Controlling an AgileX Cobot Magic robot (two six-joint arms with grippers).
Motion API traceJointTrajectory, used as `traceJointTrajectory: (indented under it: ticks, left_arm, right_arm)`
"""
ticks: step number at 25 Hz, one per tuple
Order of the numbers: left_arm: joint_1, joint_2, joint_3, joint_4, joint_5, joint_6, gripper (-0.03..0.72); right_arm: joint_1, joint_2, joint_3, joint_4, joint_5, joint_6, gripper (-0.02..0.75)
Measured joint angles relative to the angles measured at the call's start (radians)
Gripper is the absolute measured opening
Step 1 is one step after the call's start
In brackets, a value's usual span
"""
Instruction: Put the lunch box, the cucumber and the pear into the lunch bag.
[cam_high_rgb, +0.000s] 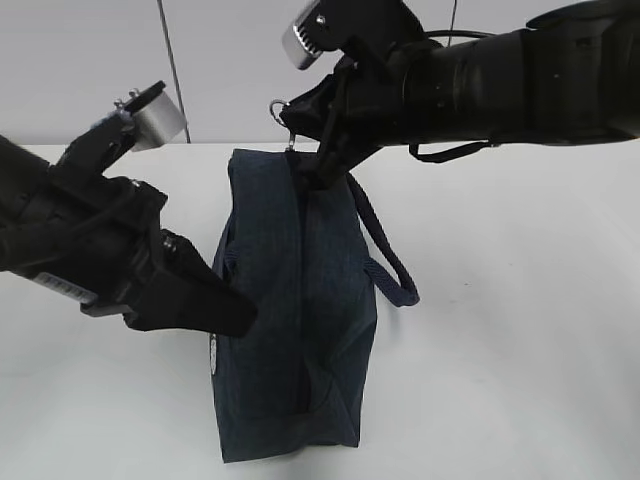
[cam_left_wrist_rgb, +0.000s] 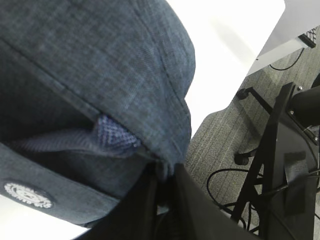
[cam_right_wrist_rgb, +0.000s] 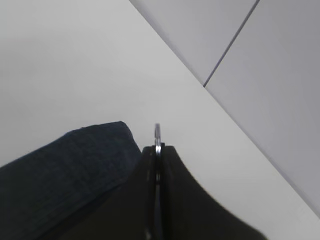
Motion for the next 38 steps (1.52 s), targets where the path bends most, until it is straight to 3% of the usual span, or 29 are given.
traceJointTrajectory:
  ticks: [7, 12, 28, 38]
  left_arm:
    - [0.000, -0.029, 0.000, 0.042, 0.017, 0.003, 0.003]
    - [0.000, -0.040, 0.000, 0.044, 0.010, 0.003, 0.003]
    - [0.000, -0.041, 0.000, 0.057, 0.015, 0.003, 0.003]
    - [0.000, -0.041, 0.000, 0.073, 0.019, 0.003, 0.003]
  right_arm:
    - [-0.039, 0.043, -0.020, 0.006, -0.024, 0.000, 0.000]
    - [-0.149, 0.082, -0.020, 0.006, 0.054, 0.054, 0.000]
    - [-0.259, 0.215, -0.035, 0.004, 0.165, 0.123, 0.000]
    - [-0.275, 0.245, -0.041, 0.004, 0.218, 0.175, 0.000]
